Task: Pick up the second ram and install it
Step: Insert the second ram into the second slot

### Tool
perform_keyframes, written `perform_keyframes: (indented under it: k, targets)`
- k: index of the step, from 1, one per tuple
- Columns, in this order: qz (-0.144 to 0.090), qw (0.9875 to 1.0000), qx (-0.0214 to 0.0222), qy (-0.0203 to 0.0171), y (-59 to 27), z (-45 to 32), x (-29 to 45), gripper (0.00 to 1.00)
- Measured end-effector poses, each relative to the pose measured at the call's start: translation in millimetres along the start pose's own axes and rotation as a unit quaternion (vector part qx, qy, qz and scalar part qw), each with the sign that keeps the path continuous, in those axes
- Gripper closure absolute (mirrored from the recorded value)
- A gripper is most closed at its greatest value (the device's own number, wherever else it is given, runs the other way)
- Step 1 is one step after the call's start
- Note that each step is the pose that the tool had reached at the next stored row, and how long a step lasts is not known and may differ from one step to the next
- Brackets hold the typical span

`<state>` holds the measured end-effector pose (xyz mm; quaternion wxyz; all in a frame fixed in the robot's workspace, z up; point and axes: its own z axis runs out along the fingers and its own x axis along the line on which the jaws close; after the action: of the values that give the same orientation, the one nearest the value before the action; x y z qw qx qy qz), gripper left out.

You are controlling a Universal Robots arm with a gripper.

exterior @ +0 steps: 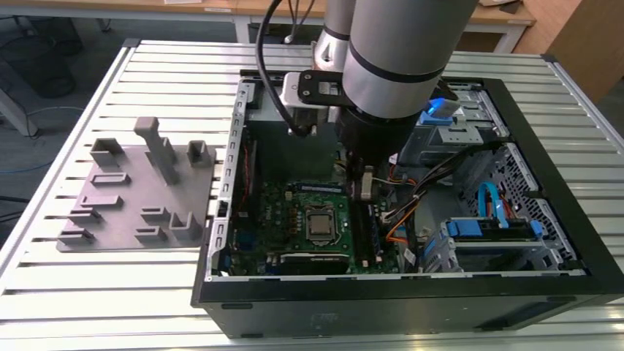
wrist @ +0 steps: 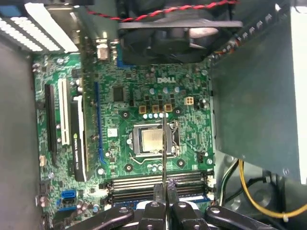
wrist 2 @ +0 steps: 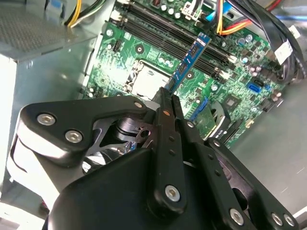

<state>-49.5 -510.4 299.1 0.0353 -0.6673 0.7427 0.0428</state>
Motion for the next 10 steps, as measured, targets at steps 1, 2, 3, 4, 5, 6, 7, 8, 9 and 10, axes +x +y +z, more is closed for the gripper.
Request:
perform_keyframes:
  k: [1, 2, 3, 4, 5, 6, 7, 8, 9, 10]
  targets:
    - [0.008, 1.0, 0.0009, -0.0001, 0.0, 0.0, 0.0, 0.87]
    - [0.017, 0.9999, 0.0019, -0.0003, 0.0, 0.1, 0.0, 0.87]
    - [0.025, 0.9997, 0.0028, -0.0004, 0.0, 0.1, 0.0, 0.87]
    - [0.034, 0.9994, 0.0037, -0.0006, 0.0, 0.2, 0.0, 0.87]
    - [0.042, 0.9991, 0.0046, -0.0007, 0.0, 0.2, 0.0, 0.87]
    - [0.05, 0.9987, 0.0056, -0.0008, 0.0, 0.3, 0.0, 0.87]
    - [0.058, 0.9983, 0.0064, -0.0009, 0.0, 0.3, 0.0, 0.87]
    - [0.066, 0.9978, 0.0073, -0.0011, 0.0, 0.3, 0.0, 0.87]
    - [0.073, 0.9973, 0.0081, -0.0012, 0.0, 0.4, 0.0, 0.87]
    - [0.08, 0.9968, 0.0088, -0.0013, 0.0, 0.4, 0.0, 0.87]
